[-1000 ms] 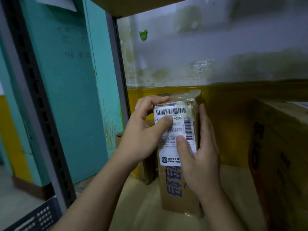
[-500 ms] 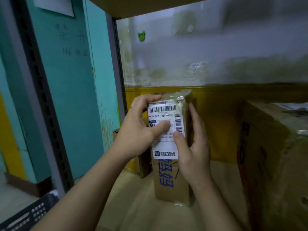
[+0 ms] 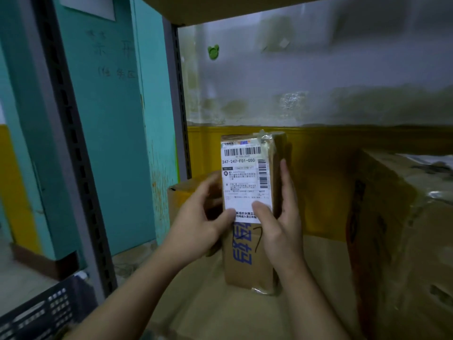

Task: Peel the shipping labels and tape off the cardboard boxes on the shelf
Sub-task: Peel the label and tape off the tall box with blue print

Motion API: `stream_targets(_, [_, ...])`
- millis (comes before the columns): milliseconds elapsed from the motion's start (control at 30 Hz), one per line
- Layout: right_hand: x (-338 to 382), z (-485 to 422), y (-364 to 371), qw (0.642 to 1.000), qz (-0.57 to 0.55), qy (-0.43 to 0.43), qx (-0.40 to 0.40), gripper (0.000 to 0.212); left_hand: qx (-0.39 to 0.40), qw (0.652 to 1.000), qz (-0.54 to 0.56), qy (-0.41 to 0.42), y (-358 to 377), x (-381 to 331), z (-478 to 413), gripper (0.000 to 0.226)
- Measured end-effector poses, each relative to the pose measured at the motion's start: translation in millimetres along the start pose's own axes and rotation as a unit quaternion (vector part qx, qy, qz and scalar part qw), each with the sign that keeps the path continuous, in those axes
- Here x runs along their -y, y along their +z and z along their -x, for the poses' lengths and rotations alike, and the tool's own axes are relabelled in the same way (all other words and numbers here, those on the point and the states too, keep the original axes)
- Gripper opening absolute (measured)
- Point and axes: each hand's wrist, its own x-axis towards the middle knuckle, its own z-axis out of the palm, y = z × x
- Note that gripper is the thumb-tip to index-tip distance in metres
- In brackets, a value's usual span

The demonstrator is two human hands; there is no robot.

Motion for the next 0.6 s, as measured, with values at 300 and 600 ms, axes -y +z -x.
stream_targets(300, [4, 3, 6, 0.997, 0.065, 0.036, -0.027, 0.063, 0.010, 0.998, 0.062, -0.020, 16, 17, 20, 0.066])
stream_targets(600, [7, 24, -1, 0.980, 0.198, 0.013, 0.013, 0.094, -0.059, 0.979, 0.182, -0.065, 29, 33, 28, 0.045])
